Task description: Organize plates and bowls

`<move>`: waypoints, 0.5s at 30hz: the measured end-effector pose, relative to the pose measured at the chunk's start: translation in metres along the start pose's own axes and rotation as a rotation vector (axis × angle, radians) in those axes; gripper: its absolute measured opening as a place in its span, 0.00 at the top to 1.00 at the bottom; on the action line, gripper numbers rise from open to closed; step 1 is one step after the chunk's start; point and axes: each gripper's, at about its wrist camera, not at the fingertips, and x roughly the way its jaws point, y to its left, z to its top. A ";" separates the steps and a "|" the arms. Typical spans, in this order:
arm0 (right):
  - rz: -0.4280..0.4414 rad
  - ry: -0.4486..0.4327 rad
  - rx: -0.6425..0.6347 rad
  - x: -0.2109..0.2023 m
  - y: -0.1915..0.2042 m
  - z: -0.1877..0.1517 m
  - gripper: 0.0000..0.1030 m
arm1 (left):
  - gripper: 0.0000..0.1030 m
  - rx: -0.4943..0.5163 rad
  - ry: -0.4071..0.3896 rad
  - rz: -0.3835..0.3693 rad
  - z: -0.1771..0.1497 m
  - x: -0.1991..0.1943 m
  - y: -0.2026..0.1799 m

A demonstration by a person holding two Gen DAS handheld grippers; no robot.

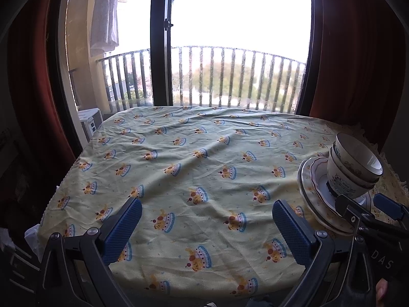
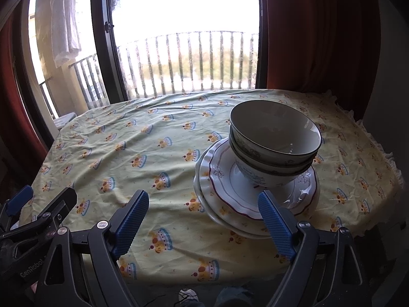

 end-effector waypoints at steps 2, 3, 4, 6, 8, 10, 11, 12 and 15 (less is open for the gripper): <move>0.000 0.004 0.003 0.001 0.000 0.000 0.13 | 0.00 0.003 0.000 -0.002 0.001 0.001 -0.001; -0.001 0.005 0.004 0.002 -0.001 0.000 0.13 | 0.00 0.004 0.000 -0.004 0.002 0.001 -0.001; -0.001 0.004 0.004 0.002 -0.001 0.001 0.13 | 0.00 0.004 0.001 -0.006 0.002 0.002 -0.001; -0.002 0.006 0.005 0.003 -0.001 0.001 0.13 | 0.00 0.004 0.002 -0.007 0.002 0.003 -0.001; -0.003 0.007 0.005 0.003 -0.001 0.001 0.13 | 0.00 0.003 0.006 -0.011 0.002 0.005 -0.001; -0.004 0.010 0.006 0.004 0.000 0.001 0.13 | 0.00 0.001 0.008 -0.019 0.003 0.006 0.000; -0.005 0.012 0.005 0.005 0.000 0.000 0.13 | 0.00 0.000 0.009 -0.022 0.003 0.006 0.001; -0.006 0.014 0.005 0.005 0.000 0.000 0.13 | 0.00 0.000 0.010 -0.024 0.003 0.007 0.002; -0.009 0.021 0.003 0.007 0.002 0.000 0.13 | 0.00 0.000 0.011 -0.024 0.003 0.007 0.002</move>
